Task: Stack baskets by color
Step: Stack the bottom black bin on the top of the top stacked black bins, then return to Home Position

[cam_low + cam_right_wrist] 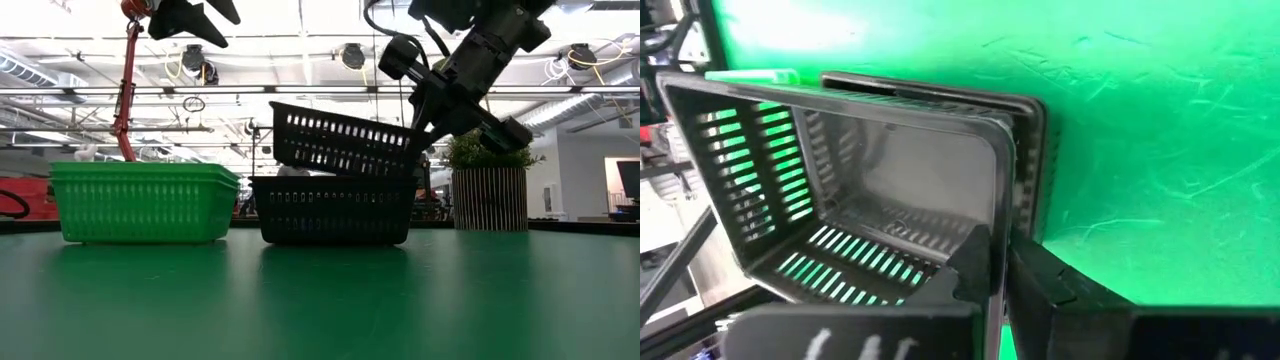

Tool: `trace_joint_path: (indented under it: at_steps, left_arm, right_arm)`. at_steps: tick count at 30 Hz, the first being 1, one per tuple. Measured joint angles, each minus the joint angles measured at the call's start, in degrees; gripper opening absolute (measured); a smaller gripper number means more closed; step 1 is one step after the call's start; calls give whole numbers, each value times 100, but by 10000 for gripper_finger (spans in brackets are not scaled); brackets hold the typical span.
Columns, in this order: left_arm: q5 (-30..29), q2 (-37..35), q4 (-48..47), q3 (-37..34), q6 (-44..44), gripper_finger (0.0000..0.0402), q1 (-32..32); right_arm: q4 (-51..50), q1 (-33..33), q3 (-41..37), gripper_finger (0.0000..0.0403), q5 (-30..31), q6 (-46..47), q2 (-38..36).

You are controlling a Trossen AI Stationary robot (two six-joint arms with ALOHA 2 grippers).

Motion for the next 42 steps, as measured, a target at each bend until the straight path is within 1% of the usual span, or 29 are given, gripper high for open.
trace_joint_path:
  at_steps: [9,12,15,23,28,32,36,38,42]
  left_arm:
    - [0,2,0,0,3,195,0]
    - [0,2,-1,0,3,195,0]
    - [0,2,0,0,3,195,0]
    - [0,2,0,0,-1,195,0]
    - [-2,2,-1,0,-11,195,0]
    - [-2,2,-2,0,-21,195,0]
    - [-2,2,-2,0,-29,195,0]
    - [-2,2,-13,0,-61,195,-1]
    - [-3,2,-45,0,-193,195,-2]
  right_arm:
    - [58,0,-62,13,-3,-28,1]
    - [57,0,-62,19,-3,-85,0]
    - [59,0,-62,36,-3,-88,2]
    - [33,0,-64,95,-3,-81,2]
    - [22,-3,-64,118,-85,-185,0]
    - [10,-32,-67,120,-172,-340,103]
    - [594,-84,-70,121,-493,-611,333]
    - [576,-112,-70,121,-614,-614,380]
    - [420,-198,-72,121,-584,-661,232]
